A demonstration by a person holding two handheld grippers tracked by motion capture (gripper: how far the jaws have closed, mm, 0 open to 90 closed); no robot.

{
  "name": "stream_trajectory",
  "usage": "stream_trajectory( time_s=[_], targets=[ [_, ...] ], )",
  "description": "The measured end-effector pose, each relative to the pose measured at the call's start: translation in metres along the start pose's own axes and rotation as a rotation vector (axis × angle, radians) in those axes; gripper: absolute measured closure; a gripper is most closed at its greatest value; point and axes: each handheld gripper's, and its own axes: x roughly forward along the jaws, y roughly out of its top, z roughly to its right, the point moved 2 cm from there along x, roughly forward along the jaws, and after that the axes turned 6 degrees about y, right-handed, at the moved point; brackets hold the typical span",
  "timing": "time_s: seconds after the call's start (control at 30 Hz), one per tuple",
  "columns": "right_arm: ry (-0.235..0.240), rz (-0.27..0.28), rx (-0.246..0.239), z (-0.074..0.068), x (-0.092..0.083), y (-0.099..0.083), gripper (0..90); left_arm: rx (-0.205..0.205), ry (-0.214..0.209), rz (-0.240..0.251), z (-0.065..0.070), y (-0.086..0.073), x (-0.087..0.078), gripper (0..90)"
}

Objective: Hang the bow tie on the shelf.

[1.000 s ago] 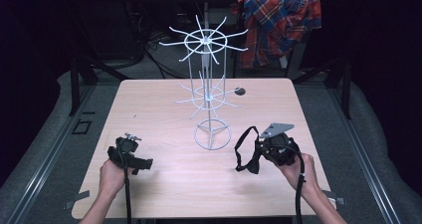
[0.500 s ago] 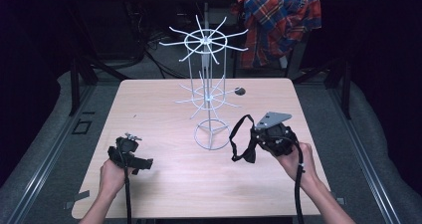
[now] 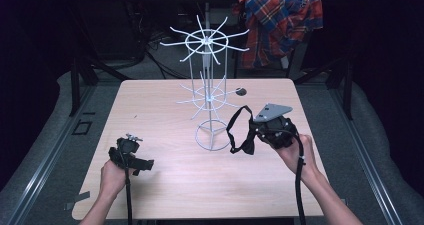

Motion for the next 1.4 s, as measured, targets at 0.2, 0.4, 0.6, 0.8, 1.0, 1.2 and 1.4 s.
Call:
stream_trajectory(
  time_s=[0.2,0.4,0.6,0.8,1.0,1.2,1.4],
  targets=[
    [-0.02,0.005,0.01,0.009,0.004,0.003,84.5,-0.002,-0.002,0.002,0.0,0.0,0.0,0.6],
    [-0.024,0.015,0.026,0.018,0.014,0.004,84.5,-0.001,-0.003,0.002,0.0,0.0,0.0,0.6],
    [-0.033,0.018,0.061,0.027,0.028,0.003,84.5,0.0,-0.006,0.001,0.0,0.0,0.001,0.6],
    [-0.022,0.03,0.101,0.034,0.043,0.001,84.5,0.0,-0.009,-0.002,0.0,0.0,0.001,0.6],
    [-0.006,0.057,0.144,0.041,0.056,-0.001,84.4,0.0,-0.011,-0.003,-0.001,0.0,0.001,0.6],
    [0.005,0.074,0.16,0.04,0.068,0.003,84.4,-0.003,-0.013,-0.002,0.0,0.0,0.001,0.6],
    [0.016,0.081,0.173,0.037,0.079,0.006,84.4,-0.001,-0.014,-0.002,-0.001,-0.001,0.001,0.6]
  ],
)
